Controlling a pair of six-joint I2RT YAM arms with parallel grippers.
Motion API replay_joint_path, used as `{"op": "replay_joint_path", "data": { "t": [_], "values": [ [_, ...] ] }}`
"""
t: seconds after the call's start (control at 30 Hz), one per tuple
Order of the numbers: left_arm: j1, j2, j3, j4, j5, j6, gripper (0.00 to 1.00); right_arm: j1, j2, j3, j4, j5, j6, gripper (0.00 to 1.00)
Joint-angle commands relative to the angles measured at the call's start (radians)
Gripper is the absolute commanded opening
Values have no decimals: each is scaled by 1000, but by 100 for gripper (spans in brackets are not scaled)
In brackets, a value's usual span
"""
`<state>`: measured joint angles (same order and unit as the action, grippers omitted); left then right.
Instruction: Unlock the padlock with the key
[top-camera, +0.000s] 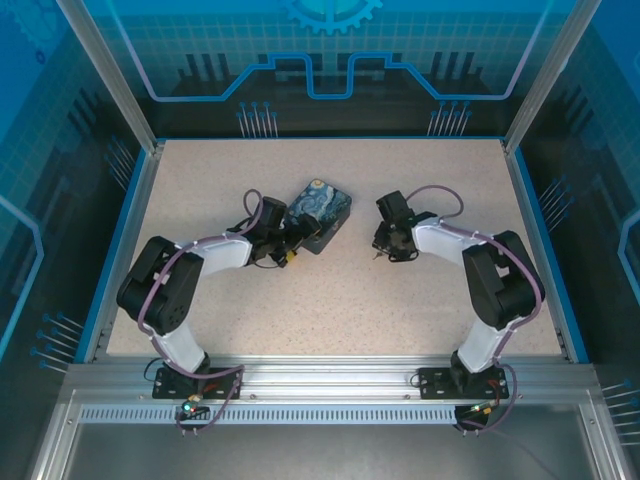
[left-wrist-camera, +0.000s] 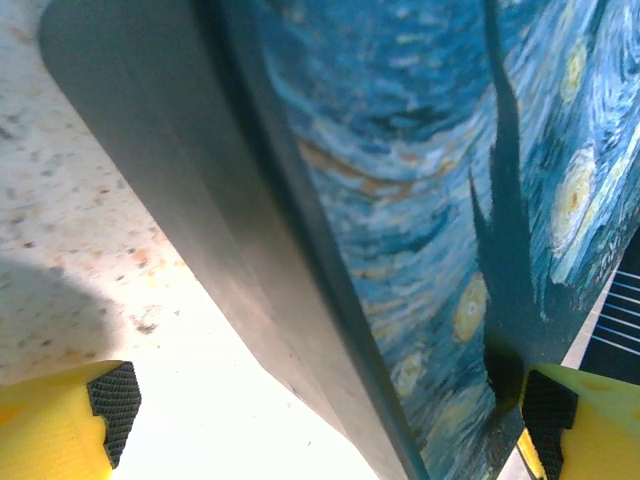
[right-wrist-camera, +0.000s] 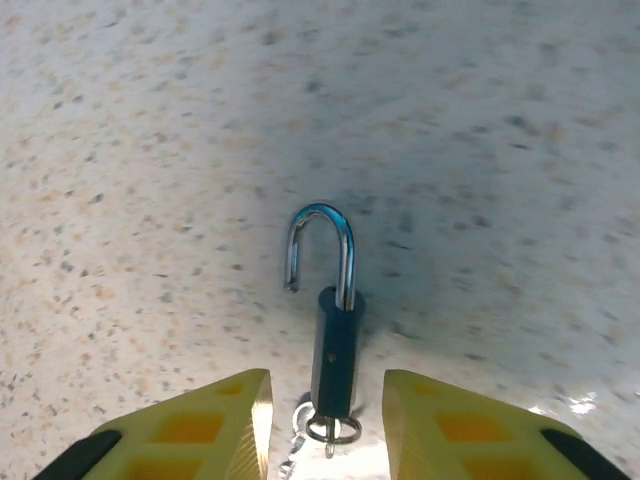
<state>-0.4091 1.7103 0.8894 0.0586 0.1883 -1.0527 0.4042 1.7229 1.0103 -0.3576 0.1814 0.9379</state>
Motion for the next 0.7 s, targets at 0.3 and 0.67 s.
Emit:
{"op": "replay_joint_path", "data": {
  "t": [0.3,0.67],
  "values": [
    [10,-285,27,-287,-97,149,99,-111,-359,-85,-74,37,-102,92],
    [49,-602,0,-366,-613,534,99,-180,-448,-113,-28,377,-294,100]
  ]
}}
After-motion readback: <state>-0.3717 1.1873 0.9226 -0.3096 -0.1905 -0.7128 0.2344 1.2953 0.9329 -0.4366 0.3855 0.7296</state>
